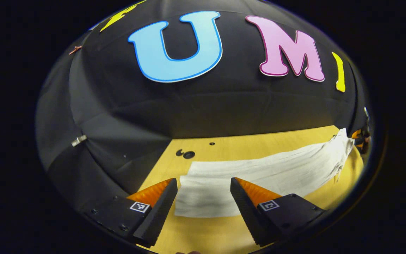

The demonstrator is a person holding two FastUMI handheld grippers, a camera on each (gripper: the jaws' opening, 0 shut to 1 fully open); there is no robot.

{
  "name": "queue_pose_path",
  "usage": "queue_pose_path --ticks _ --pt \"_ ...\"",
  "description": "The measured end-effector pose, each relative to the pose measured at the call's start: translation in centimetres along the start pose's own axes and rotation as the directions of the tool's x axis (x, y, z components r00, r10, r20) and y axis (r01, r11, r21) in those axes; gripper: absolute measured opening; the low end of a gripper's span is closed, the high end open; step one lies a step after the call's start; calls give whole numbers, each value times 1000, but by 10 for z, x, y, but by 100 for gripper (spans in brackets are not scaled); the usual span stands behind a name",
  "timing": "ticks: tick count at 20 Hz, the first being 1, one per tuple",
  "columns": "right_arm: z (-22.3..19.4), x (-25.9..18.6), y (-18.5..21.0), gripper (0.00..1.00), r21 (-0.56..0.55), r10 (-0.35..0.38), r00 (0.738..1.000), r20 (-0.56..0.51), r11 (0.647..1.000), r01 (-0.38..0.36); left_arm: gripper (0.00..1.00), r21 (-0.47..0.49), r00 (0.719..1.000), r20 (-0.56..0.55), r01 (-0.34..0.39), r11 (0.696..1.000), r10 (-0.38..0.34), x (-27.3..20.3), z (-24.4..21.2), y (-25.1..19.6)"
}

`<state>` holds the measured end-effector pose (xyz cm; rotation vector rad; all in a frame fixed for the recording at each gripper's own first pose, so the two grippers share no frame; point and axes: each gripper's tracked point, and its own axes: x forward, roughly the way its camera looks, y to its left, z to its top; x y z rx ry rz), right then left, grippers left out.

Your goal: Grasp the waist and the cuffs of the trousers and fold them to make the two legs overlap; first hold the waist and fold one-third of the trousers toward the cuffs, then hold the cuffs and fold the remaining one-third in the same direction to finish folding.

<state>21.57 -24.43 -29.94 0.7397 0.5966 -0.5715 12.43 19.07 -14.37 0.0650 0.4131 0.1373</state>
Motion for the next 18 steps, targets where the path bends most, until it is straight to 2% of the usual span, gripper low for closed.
queue_pose_path --ticks 4,6,10,12,13,14,16,17,18 --pt "-1 4 1 99 83 -6 1000 -21 997 8 97 -33 1000 -20 5 999 -6 -15 -10 -5" --pt "-6 4 -2 99 94 -3 1000 -28 996 6 97 -27 1000 -25 8 1000 -9 -18 -13 -8" --pt "4 -2 -3 97 80 -49 999 14 996 47 97 -15 999 -37 20 1000 -20 -19 -17 -18" --pt "2 -2 6 84 65 -60 998 2 996 60 97 -18 999 -41 31 999 -32 -18 -20 -26" --pt "3 -1 10 72 61 -64 998 -3 996 64 97 -21 998 -43 34 999 -35 -18 -22 -29" --pt "6 -1 14 53 59 -62 998 -4 996 62 97 -25 998 -46 37 999 -38 -17 -23 -33" --pt "4 -1 21 48 78 -51 998 -28 996 53 97 -36 998 -53 44 998 -46 -16 -28 -38" --pt "4 -2 21 37 91 -44 998 -44 995 48 97 -38 997 -59 44 998 -47 -15 -30 -39" --pt "6 -3 27 31 105 -37 998 -50 994 42 97 -40 997 -64 43 998 -46 -14 -33 -40"
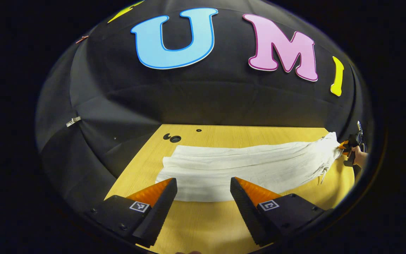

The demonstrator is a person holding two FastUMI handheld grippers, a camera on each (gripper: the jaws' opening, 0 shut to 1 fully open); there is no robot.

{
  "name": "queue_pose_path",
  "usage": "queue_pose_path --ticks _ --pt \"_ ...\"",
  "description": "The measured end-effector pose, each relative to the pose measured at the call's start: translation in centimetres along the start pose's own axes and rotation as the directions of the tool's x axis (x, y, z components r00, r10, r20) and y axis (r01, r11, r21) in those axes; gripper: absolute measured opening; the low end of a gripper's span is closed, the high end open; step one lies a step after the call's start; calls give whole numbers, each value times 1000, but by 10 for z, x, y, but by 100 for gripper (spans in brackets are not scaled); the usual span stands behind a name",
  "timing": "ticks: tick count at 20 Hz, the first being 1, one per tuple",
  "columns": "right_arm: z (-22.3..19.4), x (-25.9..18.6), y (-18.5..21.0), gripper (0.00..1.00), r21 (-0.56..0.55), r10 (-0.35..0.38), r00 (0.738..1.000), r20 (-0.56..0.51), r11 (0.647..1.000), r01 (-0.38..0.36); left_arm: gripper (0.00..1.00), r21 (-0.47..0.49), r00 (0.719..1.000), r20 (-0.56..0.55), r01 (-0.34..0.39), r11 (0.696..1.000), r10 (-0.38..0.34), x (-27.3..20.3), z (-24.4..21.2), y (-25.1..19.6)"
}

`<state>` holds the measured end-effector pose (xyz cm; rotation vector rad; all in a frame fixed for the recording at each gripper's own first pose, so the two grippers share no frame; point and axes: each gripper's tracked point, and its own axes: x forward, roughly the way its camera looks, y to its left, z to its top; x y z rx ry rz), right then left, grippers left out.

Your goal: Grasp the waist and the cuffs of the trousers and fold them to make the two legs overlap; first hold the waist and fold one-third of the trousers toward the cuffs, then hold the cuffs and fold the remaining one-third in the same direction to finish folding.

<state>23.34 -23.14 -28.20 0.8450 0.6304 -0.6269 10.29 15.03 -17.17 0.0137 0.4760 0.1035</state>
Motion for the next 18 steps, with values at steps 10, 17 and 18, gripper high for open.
queue_pose_path --ticks 10,17,18 --pt "21 -5 8 11 -200 69 992 106 979 -47 97 33 1000 -9 18 999 -18 2 -8 -9" --pt "39 -17 23 11 -416 261 949 176 894 -168 97 97 999 9 40 995 -41 -5 -11 -14" --pt "39 -19 25 11 -437 293 939 182 879 -190 97 117 999 13 43 992 -45 -7 -12 -15"
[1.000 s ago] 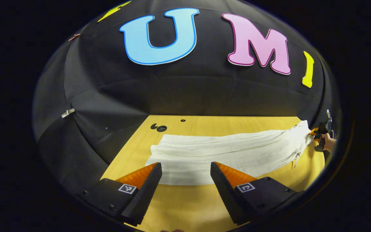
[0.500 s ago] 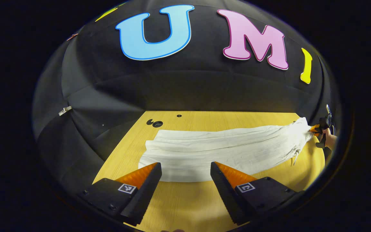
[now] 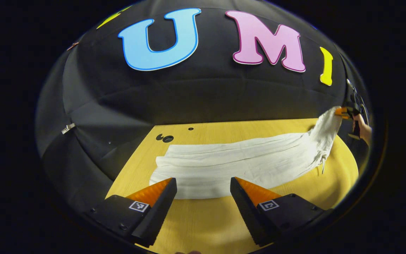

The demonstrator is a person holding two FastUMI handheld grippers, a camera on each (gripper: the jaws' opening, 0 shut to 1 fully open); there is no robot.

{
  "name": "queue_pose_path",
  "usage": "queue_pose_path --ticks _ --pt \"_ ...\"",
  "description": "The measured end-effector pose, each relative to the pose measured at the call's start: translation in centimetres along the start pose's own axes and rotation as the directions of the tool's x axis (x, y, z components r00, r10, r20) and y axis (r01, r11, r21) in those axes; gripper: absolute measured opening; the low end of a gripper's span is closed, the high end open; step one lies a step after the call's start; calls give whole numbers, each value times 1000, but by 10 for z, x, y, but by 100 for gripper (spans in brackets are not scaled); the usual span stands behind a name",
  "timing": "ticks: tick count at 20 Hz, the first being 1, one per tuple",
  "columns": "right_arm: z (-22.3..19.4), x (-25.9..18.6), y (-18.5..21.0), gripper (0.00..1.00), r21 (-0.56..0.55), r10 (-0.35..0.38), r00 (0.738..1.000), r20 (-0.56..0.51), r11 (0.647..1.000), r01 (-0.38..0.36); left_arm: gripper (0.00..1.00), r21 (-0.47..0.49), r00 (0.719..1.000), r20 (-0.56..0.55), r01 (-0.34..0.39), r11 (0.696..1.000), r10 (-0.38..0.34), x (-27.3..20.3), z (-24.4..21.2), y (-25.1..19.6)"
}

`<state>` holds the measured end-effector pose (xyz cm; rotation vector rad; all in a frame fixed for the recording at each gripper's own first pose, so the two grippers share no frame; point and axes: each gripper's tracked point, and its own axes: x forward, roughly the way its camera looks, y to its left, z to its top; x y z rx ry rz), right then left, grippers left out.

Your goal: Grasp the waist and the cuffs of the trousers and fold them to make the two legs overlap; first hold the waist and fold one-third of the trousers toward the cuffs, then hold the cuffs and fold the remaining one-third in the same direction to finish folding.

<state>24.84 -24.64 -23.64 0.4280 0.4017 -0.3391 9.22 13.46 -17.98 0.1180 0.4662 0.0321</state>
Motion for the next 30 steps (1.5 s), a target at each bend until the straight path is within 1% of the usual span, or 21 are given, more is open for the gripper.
queue_pose_path --ticks 2,4,6,8,11,14,16,17,19,21,22,24,26,28,29,30 --pt "-4 0 1 11 -35 49 999 23 998 -48 97 1 1000 7 17 1000 -17 -5 -2 -4" --pt "-13 2 1 11 -82 94 995 34 993 -91 97 -39 1000 10 25 999 -25 -8 -6 -2" --pt "-16 3 5 10 -146 149 988 41 979 -142 97 -78 1000 18 16 997 -15 -11 -9 2" --pt "-19 7 11 11 -202 224 974 40 956 -212 97 -110 999 27 19 994 -16 -14 -12 4" --pt "-27 11 11 11 -293 338 941 18 902 -318 97 -135 1000 22 6 991 -3 -14 -25 13" --pt "-40 17 2 10 -344 406 913 -49 851 -397 97 -180 1000 23 -8 984 12 -11 -35 18" --pt "-51 19 -1 10 -391 442 890 -113 804 -449 97 -223 999 28 -23 974 30 -5 -41 23" --pt "-52 20 -3 10 -419 463 876 -138 774 -475 97 -252 999 25 -33 967 41 -1 -45 26" --pt "-54 18 -3 11 -461 507 842 -184 712 -530 98 -328 997 22 -57 943 68 8 -53 32" --pt "-54 17 -5 11 -493 534 814 -228 658 -569 97 -413 994 25 -87 907 106 17 -59 42" --pt "-50 16 -8 11 -505 537 806 -249 638 -581 97 -451 991 18 -109 886 131 26 -64 49" --pt "-42 11 -8 11 -540 532 800 -277 602 -588 96 -502 981 -6 -169 848 192 38 -76 66" --pt "-35 3 -7 13 -566 539 789 -294 568 -598 96 -517 963 -26 -243 821 269 52 -85 95" --pt "-34 -4 -7 19 -548 564 762 -318 547 -633 96 -538 948 -37 -286 793 317 64 -90 117" --pt "-42 -1 -9 18 -530 574 747 -334 541 -653 96 -560 941 -52 -304 771 334 69 -92 126" --pt "-53 2 -8 34 -512 583 732 -354 534 -673 96 -587 934 -68 -322 743 351 70 -93 131"
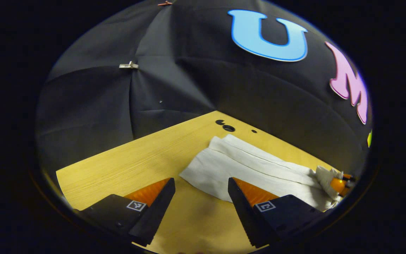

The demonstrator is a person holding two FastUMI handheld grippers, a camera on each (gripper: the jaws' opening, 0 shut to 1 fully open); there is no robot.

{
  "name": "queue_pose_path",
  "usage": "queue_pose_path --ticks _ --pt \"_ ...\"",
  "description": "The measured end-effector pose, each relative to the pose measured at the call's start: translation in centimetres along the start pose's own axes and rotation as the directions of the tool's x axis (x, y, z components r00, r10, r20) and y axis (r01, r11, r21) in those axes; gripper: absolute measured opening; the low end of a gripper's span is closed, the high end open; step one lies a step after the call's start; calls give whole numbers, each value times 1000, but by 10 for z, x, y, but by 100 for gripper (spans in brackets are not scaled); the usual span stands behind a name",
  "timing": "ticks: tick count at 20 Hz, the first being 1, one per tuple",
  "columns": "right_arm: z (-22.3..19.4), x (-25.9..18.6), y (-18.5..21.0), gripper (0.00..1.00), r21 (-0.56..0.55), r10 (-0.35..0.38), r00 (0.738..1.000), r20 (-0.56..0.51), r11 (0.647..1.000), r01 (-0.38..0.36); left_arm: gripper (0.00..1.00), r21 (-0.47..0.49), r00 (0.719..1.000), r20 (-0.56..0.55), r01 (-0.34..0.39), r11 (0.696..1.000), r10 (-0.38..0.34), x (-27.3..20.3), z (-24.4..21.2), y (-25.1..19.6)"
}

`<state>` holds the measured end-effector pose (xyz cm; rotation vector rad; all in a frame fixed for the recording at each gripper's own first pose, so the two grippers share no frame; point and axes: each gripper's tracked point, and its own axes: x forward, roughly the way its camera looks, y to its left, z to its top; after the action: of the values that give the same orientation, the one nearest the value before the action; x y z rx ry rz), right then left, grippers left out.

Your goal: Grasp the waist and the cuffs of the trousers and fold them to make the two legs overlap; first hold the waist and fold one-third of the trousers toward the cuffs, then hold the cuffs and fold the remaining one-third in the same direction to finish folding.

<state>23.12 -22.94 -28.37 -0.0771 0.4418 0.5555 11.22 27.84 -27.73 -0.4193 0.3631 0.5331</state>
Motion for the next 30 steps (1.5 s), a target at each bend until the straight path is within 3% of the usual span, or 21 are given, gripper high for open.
queue_pose_path --ticks 1,2,3,4,12,14,16,18,19,20,21,24,27,30 --pt "-2 1 4 52 8 21 1000 -7 1000 -21 96 -45 1000 1 -9 999 9 2 6 2" --pt "-4 -1 3 60 5 32 999 -8 999 -31 96 -87 1000 5 -13 996 13 9 12 8" --pt "-4 -7 0 83 -6 32 999 -12 999 -32 96 -118 1000 0 -15 993 16 15 15 10" --pt "-5 -13 -6 96 -19 20 1000 -12 1000 -21 96 -134 1000 -15 -16 991 14 21 13 12" --pt "-21 -73 -32 98 -31 -16 1000 -15 999 16 99 -57 997 -73 -11 998 7 66 0 -3" --pt "-25 -75 -38 98 20 -17 1000 -23 1000 18 97 47 995 -96 -28 998 32 70 -9 -6" --pt "-30 -73 -41 98 52 -29 999 -31 998 31 93 199 989 -125 -49 979 74 73 -16 -8" --pt "-34 -73 -42 98 74 -32 999 -39 997 35 91 235 990 -135 -17 972 50 75 -18 -24" --pt "-38 -75 -41 98 79 -31 998 -46 996 35 80 231 989 -137 -17 973 50 77 -18 -25" --pt "-41 -76 -41 98 81 -30 998 -53 996 34 78 212 989 -140 -10 977 41 77 -17 -26" --pt "-43 -78 -41 98 82 -28 998 -57 996 32 58 185 990 -137 8 983 18 79 -18 -30" --pt "-44 -85 -47 98 81 -34 997 -64 996 39 26 109 992 -123 48 993 -35 81 -19 -43" --pt "-42 -94 -61 98 86 -66 996 -63 994 71 8 75 992 -109 67 995 -59 81 -19 -49" --pt "-42 -106 -79 98 95 -100 993 -69 990 106 6 15 990 -101 101 995 -99 78 -17 -57"
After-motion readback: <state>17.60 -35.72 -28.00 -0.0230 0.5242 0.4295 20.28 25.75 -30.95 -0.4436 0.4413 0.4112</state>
